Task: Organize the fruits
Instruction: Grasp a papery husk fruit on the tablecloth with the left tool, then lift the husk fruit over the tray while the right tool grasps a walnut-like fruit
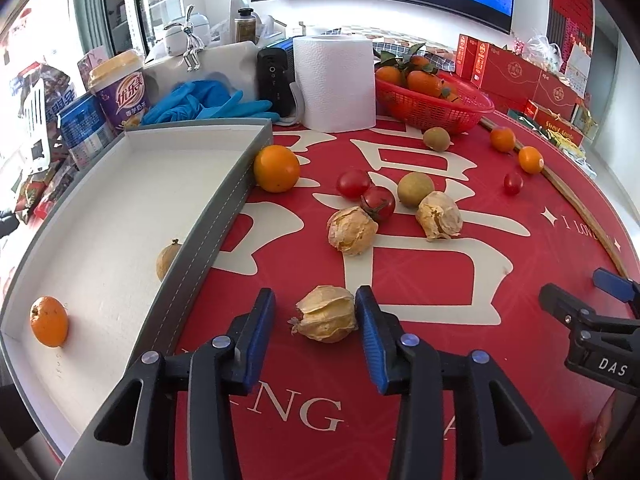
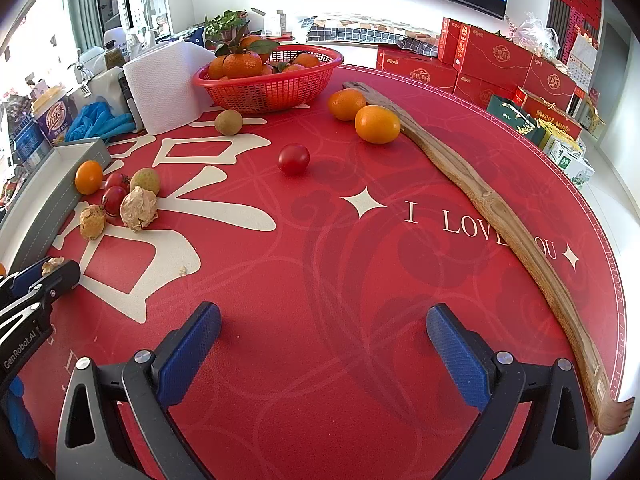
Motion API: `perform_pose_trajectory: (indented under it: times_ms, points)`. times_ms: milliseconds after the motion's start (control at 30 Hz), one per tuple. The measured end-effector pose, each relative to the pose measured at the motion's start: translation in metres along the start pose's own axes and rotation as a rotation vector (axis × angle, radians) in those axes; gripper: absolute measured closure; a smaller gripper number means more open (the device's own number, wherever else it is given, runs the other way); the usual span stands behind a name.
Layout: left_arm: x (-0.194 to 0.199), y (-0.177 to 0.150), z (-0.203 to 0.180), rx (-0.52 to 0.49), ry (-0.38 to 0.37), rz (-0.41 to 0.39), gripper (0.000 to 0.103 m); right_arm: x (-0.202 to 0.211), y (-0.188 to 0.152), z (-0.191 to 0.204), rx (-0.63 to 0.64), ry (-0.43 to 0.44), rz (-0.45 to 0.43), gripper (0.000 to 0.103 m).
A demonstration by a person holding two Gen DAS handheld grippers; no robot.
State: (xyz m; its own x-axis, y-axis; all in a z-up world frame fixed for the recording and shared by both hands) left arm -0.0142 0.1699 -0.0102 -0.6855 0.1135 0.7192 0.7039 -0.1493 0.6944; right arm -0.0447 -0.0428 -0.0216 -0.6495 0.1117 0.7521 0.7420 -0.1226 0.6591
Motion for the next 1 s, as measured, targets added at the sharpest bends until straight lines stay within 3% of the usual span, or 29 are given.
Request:
perform_pose_trajectory:
  times_ms: [133,300,567,633,700,1000]
  points:
    - [0.0,0.0,0.001,0.012,-0.013,0.001,0.058,0.0,0.0,0.0,0.0,0.0,0.0,0.0]
    - [0.001,0.0,0.001,0.019,-0.05,0.001,0.049,0.0,0.0,0.0,0.0,0.0,0.0,0.0]
    - [0.001,0.0,0.001,0.015,-0.048,0.002,0.049,0.0,0.0,0.0,0.0,-0.001,0.0,0.0]
    - [0.0,0.0,0.0,0.01,-0.042,0.002,0.054,0.001,0.0,-0.001,0.0,-0.002,0.0,0.0]
    - [0.001,0.0,-0.001,-0.004,-0.042,-0.002,0.067,0.0,0.0,0.0,-0.001,-0.003,0.0,0.0]
    - [0.001,0.0,0.001,-0.002,-0.045,-0.002,0.069,-0.008,0.005,0.021,0.037,0.029,0.011,0.0]
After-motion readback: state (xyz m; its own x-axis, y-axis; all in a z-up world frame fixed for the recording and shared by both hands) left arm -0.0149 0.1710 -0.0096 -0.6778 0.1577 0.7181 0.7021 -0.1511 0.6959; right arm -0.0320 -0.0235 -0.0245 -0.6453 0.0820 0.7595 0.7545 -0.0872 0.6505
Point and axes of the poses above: each gripper's, at about its wrist camera, not at the fingertips, and x roughly against the way its jaws point, z to its left, y to its top, the point moved 3 cm from there along -x, roughly the way its jaws point, and after that the axes turned 6 degrees about -z, right-handed, at the moved point
